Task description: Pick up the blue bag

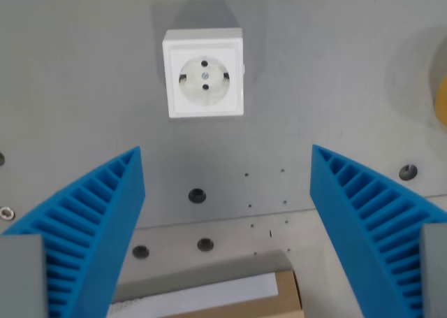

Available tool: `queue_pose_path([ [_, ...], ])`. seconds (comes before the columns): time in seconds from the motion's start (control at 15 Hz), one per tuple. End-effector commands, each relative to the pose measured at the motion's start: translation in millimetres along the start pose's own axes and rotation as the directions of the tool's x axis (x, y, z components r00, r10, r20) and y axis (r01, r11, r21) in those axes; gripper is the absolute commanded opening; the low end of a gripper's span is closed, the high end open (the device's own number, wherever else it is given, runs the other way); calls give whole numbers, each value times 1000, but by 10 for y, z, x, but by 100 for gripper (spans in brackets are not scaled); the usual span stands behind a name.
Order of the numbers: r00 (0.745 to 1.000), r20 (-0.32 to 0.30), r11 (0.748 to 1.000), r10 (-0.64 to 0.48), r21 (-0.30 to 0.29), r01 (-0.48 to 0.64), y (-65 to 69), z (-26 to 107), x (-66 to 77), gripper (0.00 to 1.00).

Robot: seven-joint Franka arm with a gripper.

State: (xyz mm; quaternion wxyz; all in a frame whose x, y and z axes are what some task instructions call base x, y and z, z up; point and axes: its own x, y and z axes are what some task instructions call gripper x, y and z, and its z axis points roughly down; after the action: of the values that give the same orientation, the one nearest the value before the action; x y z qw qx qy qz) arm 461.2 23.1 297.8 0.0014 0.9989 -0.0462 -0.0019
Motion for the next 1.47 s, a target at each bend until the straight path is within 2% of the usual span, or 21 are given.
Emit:
queue_pose_path([
  [0.07,1000,-7,1000,24,-1,-24,65,61,129,100],
  [0.47,999,4,999,50,-9,-50,173,185,334,100],
  [1.47,987,-30,987,158,-5,-158,581,851,1012,100],
])
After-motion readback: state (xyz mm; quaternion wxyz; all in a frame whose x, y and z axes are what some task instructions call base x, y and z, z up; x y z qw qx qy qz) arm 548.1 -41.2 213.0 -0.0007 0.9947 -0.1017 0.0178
